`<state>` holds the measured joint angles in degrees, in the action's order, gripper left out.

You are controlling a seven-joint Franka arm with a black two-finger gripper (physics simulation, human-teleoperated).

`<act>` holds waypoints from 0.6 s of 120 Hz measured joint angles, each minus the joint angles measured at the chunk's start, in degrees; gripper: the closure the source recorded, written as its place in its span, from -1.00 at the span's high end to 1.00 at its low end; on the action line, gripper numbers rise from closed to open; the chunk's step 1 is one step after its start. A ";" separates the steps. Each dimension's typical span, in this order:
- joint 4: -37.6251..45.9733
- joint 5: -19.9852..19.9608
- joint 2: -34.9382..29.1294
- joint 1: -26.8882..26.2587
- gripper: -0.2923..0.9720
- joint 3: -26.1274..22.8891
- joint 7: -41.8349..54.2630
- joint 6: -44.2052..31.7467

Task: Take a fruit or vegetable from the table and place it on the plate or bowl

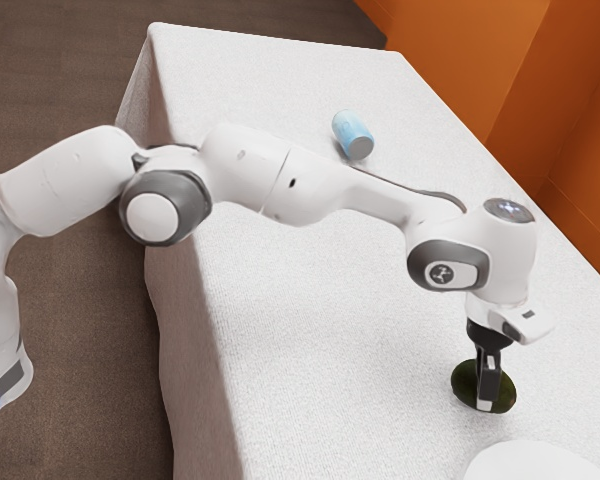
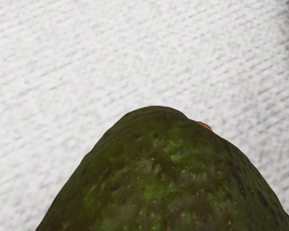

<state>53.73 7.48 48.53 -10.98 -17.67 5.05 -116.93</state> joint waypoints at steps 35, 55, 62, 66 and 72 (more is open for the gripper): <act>-0.13 0.20 1.40 0.03 0.25 0.00 0.14 -2.93; -0.05 0.70 1.03 -0.06 -0.09 0.07 0.06 -4.08; -0.07 1.01 0.68 -0.07 -0.08 0.08 -0.10 -4.29; -0.09 1.10 0.41 -0.10 0.01 0.09 -0.16 -4.35; -0.14 1.23 0.03 -0.16 0.02 0.11 -0.24 -4.43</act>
<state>53.58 8.70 48.55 -11.14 -17.56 4.81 -121.36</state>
